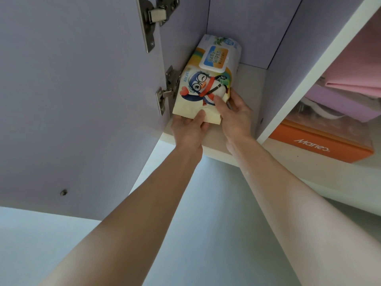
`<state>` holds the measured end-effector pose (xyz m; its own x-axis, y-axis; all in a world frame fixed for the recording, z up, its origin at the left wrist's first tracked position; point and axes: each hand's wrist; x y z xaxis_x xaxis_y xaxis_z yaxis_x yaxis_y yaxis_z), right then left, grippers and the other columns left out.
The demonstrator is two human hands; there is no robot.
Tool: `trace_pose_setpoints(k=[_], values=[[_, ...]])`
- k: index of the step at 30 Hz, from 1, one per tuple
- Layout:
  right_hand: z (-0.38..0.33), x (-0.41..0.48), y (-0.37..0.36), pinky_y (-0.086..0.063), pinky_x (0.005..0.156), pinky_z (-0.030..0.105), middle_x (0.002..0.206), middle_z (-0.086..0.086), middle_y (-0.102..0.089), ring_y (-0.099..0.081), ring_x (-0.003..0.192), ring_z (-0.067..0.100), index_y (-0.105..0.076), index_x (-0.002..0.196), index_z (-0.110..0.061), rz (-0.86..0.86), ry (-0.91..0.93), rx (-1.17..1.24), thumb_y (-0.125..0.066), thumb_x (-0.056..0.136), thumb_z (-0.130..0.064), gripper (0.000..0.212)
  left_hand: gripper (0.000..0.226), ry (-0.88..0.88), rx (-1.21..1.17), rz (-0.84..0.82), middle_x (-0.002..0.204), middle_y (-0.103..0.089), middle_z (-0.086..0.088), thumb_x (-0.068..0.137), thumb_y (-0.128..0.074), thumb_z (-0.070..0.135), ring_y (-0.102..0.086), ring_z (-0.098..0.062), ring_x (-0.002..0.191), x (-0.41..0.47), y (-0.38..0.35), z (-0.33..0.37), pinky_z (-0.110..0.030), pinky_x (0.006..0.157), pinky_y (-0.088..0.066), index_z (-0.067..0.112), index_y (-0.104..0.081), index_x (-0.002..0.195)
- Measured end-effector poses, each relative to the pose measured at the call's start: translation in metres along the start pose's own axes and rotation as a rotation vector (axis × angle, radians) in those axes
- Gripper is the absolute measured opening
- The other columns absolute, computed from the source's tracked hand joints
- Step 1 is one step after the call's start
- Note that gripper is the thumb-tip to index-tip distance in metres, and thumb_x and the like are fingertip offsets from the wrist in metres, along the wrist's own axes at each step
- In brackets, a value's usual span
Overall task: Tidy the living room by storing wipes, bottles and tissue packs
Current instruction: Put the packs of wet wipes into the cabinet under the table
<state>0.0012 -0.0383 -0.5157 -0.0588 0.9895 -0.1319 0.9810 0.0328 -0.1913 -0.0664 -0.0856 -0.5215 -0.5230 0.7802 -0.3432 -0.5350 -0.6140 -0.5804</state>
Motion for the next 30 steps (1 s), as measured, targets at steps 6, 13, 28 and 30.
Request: trace_pose_setpoints(k=[6, 13, 28, 30], values=[[-0.001, -0.001, 0.0, -0.057, 0.088, 0.034, 0.092, -0.017, -0.065, -0.067, 0.095, 0.009, -0.059, 0.128, -0.017, 0.0, -0.005, -0.005, -0.069, 0.086, -0.012, 0.043, 0.037, 0.028, 0.02, 0.011, 0.103, -0.067, 0.002, 0.091, -0.059, -0.003, -0.067, -0.014, 0.094, 0.001, 0.002, 0.002, -0.029, 0.077, -0.06, 0.015, -0.052, 0.122], [-0.002, -0.005, 0.006, -0.054, 0.066, 0.013, 0.087, -0.022, -0.062, -0.065, 0.075, -0.01, -0.054, 0.133, -0.012, -0.008, 0.005, -0.006, -0.07, 0.085, -0.008, 0.05, 0.032, 0.023, 0.064, 0.011, 0.103, -0.068, 0.003, 0.091, -0.061, 0.001, -0.068, -0.016, 0.098, -0.009, 0.002, 0.001, -0.029, 0.078, -0.06, 0.018, -0.055, 0.117], [-0.012, -0.037, 0.023, -0.047, 0.062, 0.005, 0.096, -0.017, -0.056, -0.057, 0.069, -0.019, -0.053, 0.134, -0.01, -0.003, -0.012, -0.069, -0.067, 0.088, -0.016, 0.048, 0.039, 0.057, 0.24, 0.089, 0.101, -0.065, -0.003, 0.091, -0.065, 0.013, -0.067, -0.017, 0.093, -0.046, 0.012, 0.012, -0.023, 0.076, -0.057, 0.013, -0.05, 0.127], [-0.021, -0.048, 0.025, -0.048, 0.068, 0.005, 0.103, -0.015, -0.056, -0.056, 0.075, -0.017, -0.051, 0.135, -0.011, -0.017, -0.032, -0.077, -0.067, 0.088, -0.019, 0.05, 0.037, 0.062, 0.278, 0.094, 0.101, -0.065, -0.002, 0.091, -0.066, 0.014, -0.066, -0.016, 0.095, -0.056, 0.011, 0.019, -0.024, 0.076, -0.056, 0.016, -0.05, 0.123]])
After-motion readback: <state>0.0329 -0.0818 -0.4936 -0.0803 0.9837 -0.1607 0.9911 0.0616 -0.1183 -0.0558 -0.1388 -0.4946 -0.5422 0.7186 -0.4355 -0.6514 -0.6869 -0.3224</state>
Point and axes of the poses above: each hand's wrist, its own x-axis towards the middle knuckle, its own y-axis out of the back of the hand, z = x × y
